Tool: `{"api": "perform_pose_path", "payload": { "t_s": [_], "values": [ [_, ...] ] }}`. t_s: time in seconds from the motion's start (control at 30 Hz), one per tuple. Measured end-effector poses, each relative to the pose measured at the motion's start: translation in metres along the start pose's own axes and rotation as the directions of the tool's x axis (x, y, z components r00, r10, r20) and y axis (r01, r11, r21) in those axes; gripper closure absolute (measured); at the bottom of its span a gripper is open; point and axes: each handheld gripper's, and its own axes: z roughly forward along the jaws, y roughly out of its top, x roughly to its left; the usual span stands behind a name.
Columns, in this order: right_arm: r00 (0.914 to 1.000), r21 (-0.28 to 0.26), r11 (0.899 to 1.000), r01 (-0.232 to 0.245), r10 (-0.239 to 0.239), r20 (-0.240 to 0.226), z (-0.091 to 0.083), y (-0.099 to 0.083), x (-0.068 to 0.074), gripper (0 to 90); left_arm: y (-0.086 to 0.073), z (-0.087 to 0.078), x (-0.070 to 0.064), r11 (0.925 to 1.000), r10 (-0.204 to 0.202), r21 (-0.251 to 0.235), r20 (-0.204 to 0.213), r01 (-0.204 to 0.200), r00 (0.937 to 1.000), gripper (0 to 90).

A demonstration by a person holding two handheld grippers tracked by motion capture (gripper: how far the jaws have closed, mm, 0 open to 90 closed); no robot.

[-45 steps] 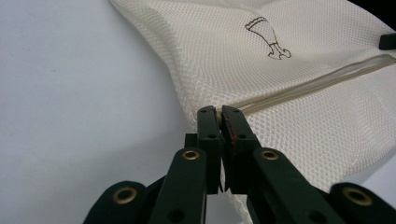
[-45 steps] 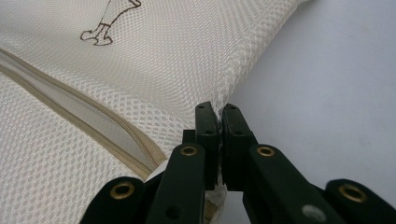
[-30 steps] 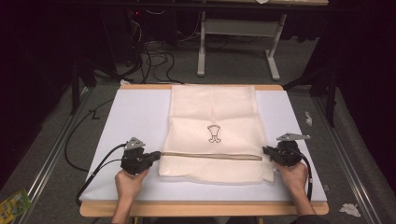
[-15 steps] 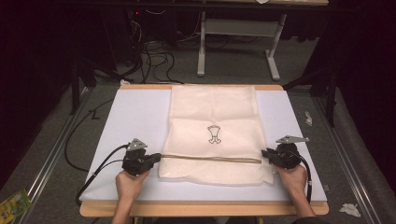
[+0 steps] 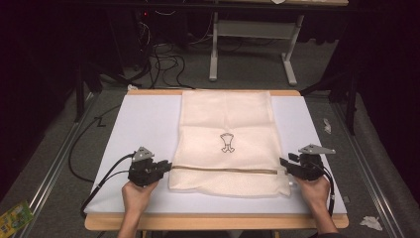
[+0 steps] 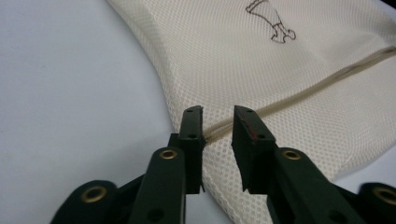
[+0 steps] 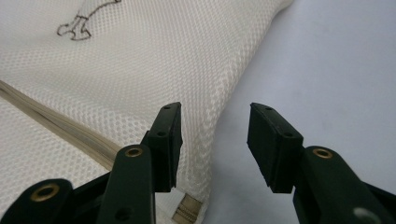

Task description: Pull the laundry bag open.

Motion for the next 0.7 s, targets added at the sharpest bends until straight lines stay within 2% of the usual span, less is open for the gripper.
{"api": "perform_pose_path", "payload": {
  "t_s": [0.13, 0.3, 0.43, 0.53, 0.7],
  "values": [
    [1.0, -0.035, 0.999, -0.003, 0.003, -0.009, -0.007, 0.003, -0.001, 52.9, 0.002, -0.004, 0.001, 0.9997, 0.002, -0.024, -0.007, -0.002, 1.0, 64.3],
    [0.9998, -0.077, 0.997, -0.02, 0.02, -0.006, -0.017, 0.004, -0.008, 51.3, 0.005, -0.013, 0.006, 0.9985, 0.009, -0.054, -0.026, -0.01, 0.9996, 59.7],
    [0.9998, -0.107, 0.994, -0.016, 0.017, 0.008, -0.022, 0.004, -0.013, 49.7, 0.006, -0.02, 0.008, 0.997, 0.011, -0.075, -0.047, -0.015, 0.9988, 57.8],
    [0.9991, -0.121, 0.992, -0.038, 0.04, 0.014, -0.027, 0.004, -0.016, 48.7, 0.007, -0.023, 0.01, 0.9959, 0.008, -0.089, -0.051, -0.012, 0.9987, 57.0],
    [0.9985, -0.155, 0.987, -0.042, 0.047, 0.028, -0.033, 0.004, -0.021, 47.9, 0.008, -0.027, 0.012, 0.9944, 0.004, -0.105, -0.061, -0.011, 0.9981, 56.5]
  ]
}}
